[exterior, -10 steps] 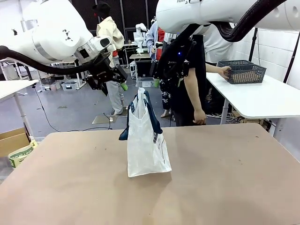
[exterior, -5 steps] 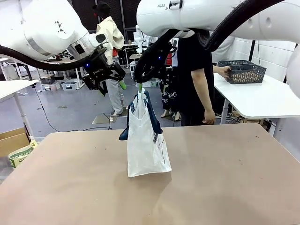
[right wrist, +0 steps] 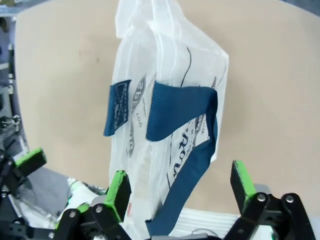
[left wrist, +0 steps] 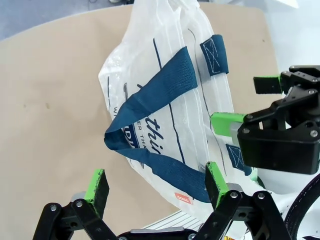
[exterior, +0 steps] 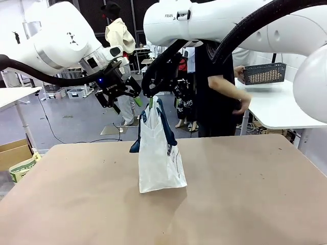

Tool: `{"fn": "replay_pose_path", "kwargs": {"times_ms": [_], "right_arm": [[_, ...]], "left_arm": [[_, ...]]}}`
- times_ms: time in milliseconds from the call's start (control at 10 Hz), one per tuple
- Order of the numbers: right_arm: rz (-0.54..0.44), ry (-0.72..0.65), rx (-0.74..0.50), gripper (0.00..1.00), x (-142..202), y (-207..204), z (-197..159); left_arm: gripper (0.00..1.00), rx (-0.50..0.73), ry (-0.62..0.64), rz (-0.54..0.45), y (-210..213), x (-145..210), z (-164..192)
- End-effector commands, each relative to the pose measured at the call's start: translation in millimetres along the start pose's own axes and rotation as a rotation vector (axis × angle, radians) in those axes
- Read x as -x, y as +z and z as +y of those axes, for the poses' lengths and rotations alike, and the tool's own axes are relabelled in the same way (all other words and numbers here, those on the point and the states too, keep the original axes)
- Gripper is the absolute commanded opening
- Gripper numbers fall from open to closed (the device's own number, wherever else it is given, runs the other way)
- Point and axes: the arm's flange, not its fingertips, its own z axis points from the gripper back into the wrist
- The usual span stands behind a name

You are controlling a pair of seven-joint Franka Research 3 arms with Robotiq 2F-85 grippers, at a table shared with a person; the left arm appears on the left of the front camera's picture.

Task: Transfer purchased items from the store into the shopping bag.
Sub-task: Open the Reusable shopping bag in the center of the table.

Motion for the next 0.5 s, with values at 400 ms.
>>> {"fn": "replay_pose_path", "kwargs": {"times_ms": [400], "right_arm": [[0.079,-0.059,-0.028,1.00,-33.0,-1.2,-9.8]], "left_arm": [[1.00,0.068,0.053,0.088,-9.8,-9.4,-3.8]]}}
